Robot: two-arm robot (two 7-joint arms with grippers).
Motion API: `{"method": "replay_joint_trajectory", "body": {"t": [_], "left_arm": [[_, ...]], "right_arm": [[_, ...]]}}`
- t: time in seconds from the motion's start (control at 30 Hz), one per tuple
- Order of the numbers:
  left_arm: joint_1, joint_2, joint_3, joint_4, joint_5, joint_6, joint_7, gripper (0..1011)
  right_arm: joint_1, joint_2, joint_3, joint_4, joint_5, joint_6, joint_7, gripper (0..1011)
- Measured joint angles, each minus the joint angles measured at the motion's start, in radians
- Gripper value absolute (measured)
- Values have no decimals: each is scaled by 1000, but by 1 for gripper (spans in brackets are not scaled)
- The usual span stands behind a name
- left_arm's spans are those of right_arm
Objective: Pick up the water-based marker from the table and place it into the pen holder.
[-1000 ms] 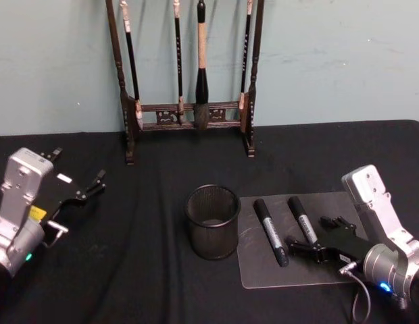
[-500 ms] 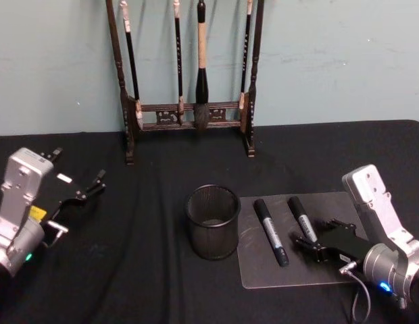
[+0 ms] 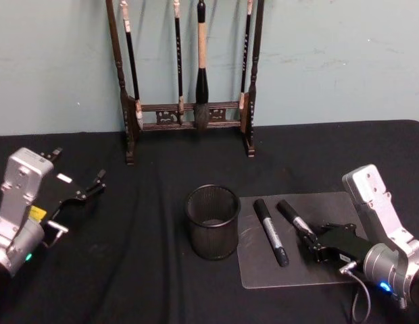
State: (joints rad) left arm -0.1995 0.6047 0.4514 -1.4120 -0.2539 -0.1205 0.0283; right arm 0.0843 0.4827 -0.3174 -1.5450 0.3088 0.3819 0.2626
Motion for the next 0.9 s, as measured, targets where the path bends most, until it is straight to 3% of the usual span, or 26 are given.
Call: {"method": "replay_joint_trajectory", "body": {"t": [0.27,0.5,0.73,0.9], "left_arm": [[0,0,0,0,0,0,0,1009],[0,0,0,0,0,0,0,1009],[0,0,0,0,0,0,0,1009],[0,0,0,0,0,0,0,1009]], "right_arm": [[0,0,0,0,0,0,0,203],[-8,-8,16,0,-18,-41,13,203],[-24,-20,60,-24,-51,-215,50,203],[-23,-26,76,-32,-51,-259,60,203]]}}
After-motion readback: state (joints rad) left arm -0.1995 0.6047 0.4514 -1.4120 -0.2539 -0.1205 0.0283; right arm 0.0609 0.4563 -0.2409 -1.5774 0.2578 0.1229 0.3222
